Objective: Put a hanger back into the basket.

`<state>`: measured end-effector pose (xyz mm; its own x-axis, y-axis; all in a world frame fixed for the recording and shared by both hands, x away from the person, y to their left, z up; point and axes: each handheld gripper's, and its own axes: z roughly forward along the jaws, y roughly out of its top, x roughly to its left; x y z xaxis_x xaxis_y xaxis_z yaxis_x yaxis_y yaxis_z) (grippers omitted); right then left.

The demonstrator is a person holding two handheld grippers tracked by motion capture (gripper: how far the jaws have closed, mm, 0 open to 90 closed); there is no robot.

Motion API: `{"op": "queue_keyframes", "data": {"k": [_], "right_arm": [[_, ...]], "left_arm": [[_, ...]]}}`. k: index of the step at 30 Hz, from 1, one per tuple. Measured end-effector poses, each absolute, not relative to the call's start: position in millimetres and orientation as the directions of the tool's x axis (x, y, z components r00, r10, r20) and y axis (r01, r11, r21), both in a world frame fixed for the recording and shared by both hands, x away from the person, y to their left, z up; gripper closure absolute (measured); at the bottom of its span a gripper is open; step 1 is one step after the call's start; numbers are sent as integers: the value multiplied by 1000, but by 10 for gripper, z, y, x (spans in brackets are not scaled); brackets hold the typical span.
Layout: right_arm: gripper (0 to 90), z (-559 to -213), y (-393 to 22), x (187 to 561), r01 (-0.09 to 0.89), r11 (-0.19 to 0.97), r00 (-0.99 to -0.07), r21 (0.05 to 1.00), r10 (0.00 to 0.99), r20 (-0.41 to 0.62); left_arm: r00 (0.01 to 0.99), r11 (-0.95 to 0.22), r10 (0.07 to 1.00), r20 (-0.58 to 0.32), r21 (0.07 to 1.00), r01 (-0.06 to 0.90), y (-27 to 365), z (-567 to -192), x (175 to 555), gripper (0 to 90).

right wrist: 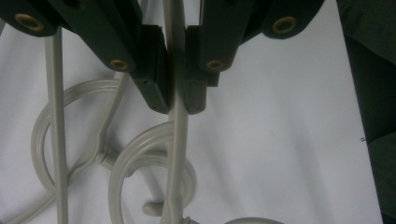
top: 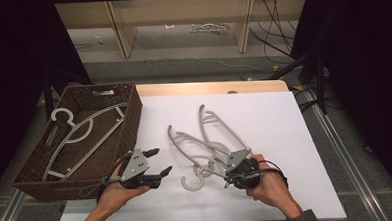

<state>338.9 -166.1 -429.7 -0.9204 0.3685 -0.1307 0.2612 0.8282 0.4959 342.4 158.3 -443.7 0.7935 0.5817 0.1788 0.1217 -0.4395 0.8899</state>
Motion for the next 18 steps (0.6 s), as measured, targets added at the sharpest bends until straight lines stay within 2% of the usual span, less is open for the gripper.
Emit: {"op": "queue_keyframes", "data": {"k": [7, 9, 10, 12, 15, 16, 18], "right_arm": [[819, -4231, -1651, 3332, 236, 830, -930, 505, 344, -130], [819, -4226, -1648, 3327, 230, 832, -932, 505, 338, -132], [819, -4221, -1647, 3323, 220, 834, -937, 506, 325, -129], [819, -4214, -1646, 3315, 216, 836, -939, 504, 320, -128], [819, -4198, -1641, 3317, 207, 838, -941, 505, 313, -133], [819, -4197, -1641, 3315, 206, 838, -942, 506, 310, -131], [819, -4190, -1642, 3312, 205, 839, -943, 504, 308, -129]], "left_arm": [[834, -529, 502, 228, 844, 87, 1387, -4502, 3581, 283], [830, -582, 480, 285, 811, 57, 1343, -4526, 3607, 277], [838, -626, 439, 324, 779, 27, 1317, -4532, 3642, 277], [832, -643, 433, 346, 766, 16, 1283, -4542, 3675, 277], [846, -653, 412, 339, 757, 15, 1251, -4545, 3712, 280], [866, -650, 396, 305, 759, 30, 1215, -4552, 3748, 281], [871, -662, 379, 313, 749, 18, 1198, -4555, 3757, 315]]}}
